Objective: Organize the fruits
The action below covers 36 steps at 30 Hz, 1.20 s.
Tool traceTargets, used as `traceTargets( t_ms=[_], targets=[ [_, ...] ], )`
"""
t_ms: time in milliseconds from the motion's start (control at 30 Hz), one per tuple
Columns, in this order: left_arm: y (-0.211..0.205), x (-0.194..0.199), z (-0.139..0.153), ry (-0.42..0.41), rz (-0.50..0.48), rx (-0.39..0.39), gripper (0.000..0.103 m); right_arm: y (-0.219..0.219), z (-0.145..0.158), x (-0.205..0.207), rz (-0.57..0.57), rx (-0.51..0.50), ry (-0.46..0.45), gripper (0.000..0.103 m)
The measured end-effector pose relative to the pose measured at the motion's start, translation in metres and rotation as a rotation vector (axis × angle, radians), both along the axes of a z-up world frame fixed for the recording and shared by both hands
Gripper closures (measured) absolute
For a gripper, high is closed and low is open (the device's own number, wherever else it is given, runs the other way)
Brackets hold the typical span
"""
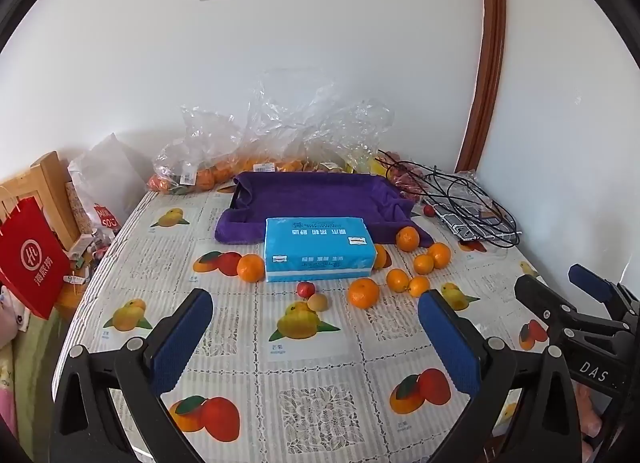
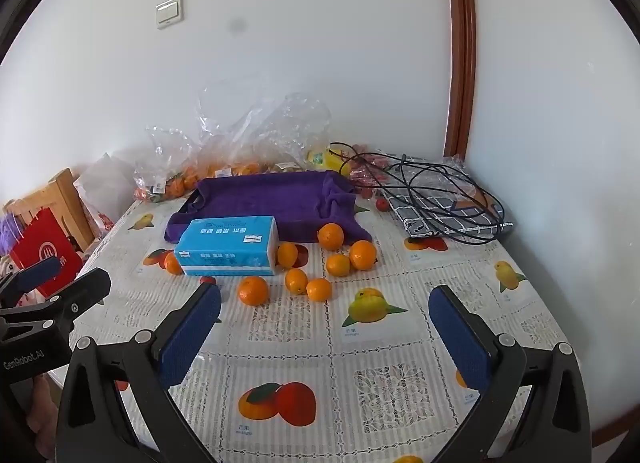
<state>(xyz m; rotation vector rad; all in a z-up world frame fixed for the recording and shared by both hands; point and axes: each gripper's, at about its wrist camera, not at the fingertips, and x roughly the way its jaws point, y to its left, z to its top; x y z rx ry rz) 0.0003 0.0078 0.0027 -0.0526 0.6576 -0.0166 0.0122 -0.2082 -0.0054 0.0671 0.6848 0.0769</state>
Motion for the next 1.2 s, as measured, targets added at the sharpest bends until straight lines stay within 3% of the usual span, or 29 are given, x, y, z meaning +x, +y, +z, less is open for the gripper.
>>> traceTargets(
  t_ms=[1200],
  targets=[
    [0.0032,-0.0047,-0.0044,0.003,-0.021,-0.016,0.000,0.0088,0.0023,0.0000,-0.002,0.007,0.006,0.001]
  ],
)
